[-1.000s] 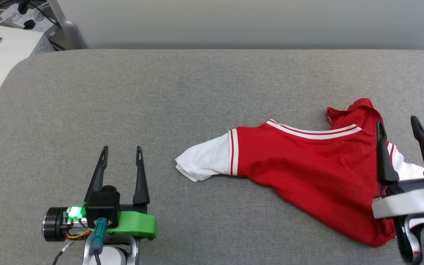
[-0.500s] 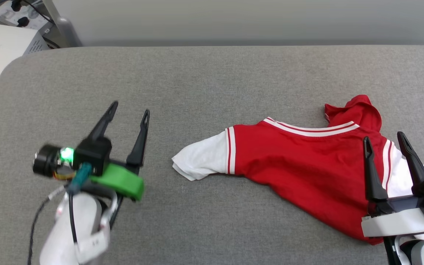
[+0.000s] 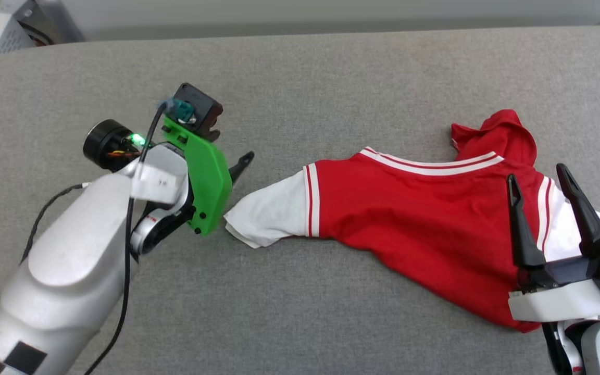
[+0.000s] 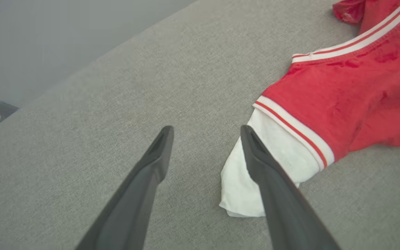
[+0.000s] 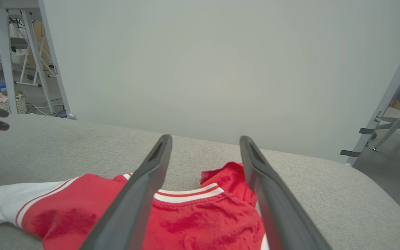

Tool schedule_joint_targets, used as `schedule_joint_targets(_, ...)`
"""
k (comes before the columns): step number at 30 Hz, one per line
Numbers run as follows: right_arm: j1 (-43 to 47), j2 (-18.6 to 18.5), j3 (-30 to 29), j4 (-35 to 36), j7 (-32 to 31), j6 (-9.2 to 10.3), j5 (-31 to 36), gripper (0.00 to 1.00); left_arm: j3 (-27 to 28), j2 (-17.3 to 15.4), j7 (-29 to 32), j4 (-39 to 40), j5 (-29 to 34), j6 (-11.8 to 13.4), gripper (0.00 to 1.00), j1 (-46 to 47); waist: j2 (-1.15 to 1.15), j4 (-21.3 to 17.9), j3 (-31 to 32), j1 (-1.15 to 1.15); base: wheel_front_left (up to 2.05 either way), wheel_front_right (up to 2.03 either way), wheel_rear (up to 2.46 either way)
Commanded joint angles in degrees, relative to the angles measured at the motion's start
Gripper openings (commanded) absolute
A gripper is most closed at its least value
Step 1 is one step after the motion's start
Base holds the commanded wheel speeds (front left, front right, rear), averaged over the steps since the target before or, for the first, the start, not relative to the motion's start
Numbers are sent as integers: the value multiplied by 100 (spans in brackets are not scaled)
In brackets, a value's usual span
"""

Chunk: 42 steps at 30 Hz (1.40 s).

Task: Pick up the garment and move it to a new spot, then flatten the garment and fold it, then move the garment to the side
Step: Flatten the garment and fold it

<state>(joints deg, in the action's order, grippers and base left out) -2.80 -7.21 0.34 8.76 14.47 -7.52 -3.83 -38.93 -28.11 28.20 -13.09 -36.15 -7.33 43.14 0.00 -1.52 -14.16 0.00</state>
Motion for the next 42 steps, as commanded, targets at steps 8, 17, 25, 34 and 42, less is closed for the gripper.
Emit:
schedule_joint_targets(8, -430, -49, 105, -21, 52, 3, 3, 100, -1648, -568, 1209, -286, -1109, -15, 100, 855, 0, -326, -508, 0, 0, 0, 0)
schedule_joint_targets(17, -600, 0, 48, 1, 52, 3, 77, 100, -2835, -687, 505, -938, -1572, -15, 0, 889, 0, -344, -625, 0, 0, 0, 0)
schedule_joint_targets(25, -382, 59, -65, -25, 52, 3, 107, 100, -2424, -922, -1439, -682, -1133, 364, 0, 654, 0, -124, -158, 0, 0, 0, 0)
schedule_joint_targets(34, -75, 133, -218, 16, 52, 3, 141, 100, -2023, -1838, -2075, 828, -1260, 1363, 0, -240, 0, 206, 98, 0, 0, 0, 0)
schedule_joint_targets(42, -80, 132, -179, 52, 52, 3, 145, 100, -1830, -2563, -1983, 1942, -1367, 2048, 0, -661, 0, 251, 37, 0, 0, 0, 0)
